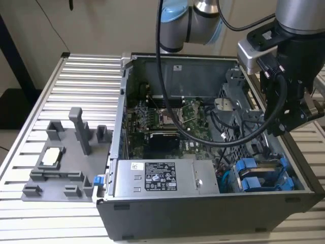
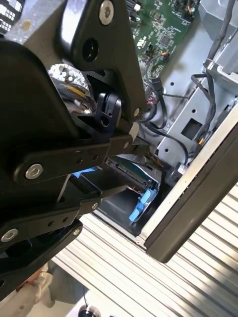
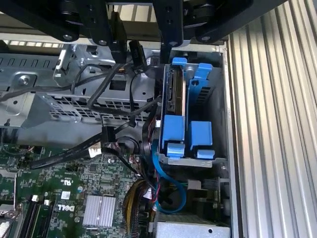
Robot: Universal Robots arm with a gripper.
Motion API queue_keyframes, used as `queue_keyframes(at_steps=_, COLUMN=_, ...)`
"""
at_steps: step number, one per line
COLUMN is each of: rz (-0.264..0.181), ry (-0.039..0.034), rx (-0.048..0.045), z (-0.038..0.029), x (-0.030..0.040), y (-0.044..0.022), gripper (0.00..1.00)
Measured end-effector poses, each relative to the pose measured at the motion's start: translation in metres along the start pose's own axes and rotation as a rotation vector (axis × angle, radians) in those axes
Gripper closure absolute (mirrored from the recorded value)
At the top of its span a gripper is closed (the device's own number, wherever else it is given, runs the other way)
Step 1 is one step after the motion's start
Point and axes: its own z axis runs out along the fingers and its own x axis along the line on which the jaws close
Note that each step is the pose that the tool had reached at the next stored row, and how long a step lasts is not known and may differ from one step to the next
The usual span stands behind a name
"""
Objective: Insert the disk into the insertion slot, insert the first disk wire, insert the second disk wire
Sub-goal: 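Insert the first disk wire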
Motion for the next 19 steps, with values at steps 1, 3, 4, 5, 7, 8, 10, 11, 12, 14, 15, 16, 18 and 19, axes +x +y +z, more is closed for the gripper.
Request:
queue_keyframes(at_steps=1, rz=-0.001, ry=0.0020, rx=0.0022, z=0.0007, x=-0.0010, y=0.0004, gripper=0.60)
queue_keyframes(at_steps=3, rz=-0.002, ry=0.0063, rx=0.0065, z=0.0019, x=-0.0024, y=0.0014, gripper=0.60)
queue_keyframes(at_steps=4, rz=-0.003, ry=0.0083, rx=0.0083, z=0.0023, x=-0.0026, y=0.0018, gripper=0.60)
queue_keyframes(at_steps=5, rz=-0.003, ry=0.0095, rx=0.0092, z=0.0027, x=-0.0026, y=0.0020, gripper=0.60)
queue_keyframes(at_steps=7, rz=-0.004, ry=0.0111, rx=0.0091, z=0.0027, x=-0.0026, y=0.0020, gripper=0.60)
queue_keyframes(at_steps=8, rz=-0.004, ry=0.0117, rx=0.0091, z=0.0026, x=-0.0026, y=0.0020, gripper=0.60)
queue_keyframes(at_steps=10, rz=-0.004, ry=0.0122, rx=0.0091, z=0.0026, x=-0.0027, y=0.0021, gripper=0.60)
queue_keyframes(at_steps=11, rz=-0.004, ry=0.0125, rx=0.0090, z=0.0026, x=-0.0027, y=0.0021, gripper=0.60)
queue_keyframes(at_steps=12, rz=-0.004, ry=0.0129, rx=0.0090, z=0.0026, x=-0.0027, y=0.0021, gripper=0.60)
queue_keyframes(at_steps=14, rz=-0.005, ry=0.0134, rx=0.0089, z=0.0026, x=-0.0027, y=0.0021, gripper=0.68)
queue_keyframes(at_steps=15, rz=-0.005, ry=0.0138, rx=0.0089, z=0.0026, x=-0.0027, y=0.0021, gripper=0.68)
queue_keyframes(at_steps=16, rz=-0.005, ry=0.0141, rx=0.0089, z=0.0026, x=-0.0027, y=0.0021, gripper=0.74)
queue_keyframes(at_steps=18, rz=-0.005, ry=0.0147, rx=0.0089, z=0.0026, x=-0.0027, y=0.0021, gripper=0.80)
queue_keyframes(at_steps=19, rz=-0.005, ry=0.0150, rx=0.0088, z=0.0026, x=-0.0027, y=0.0021, gripper=0.81)
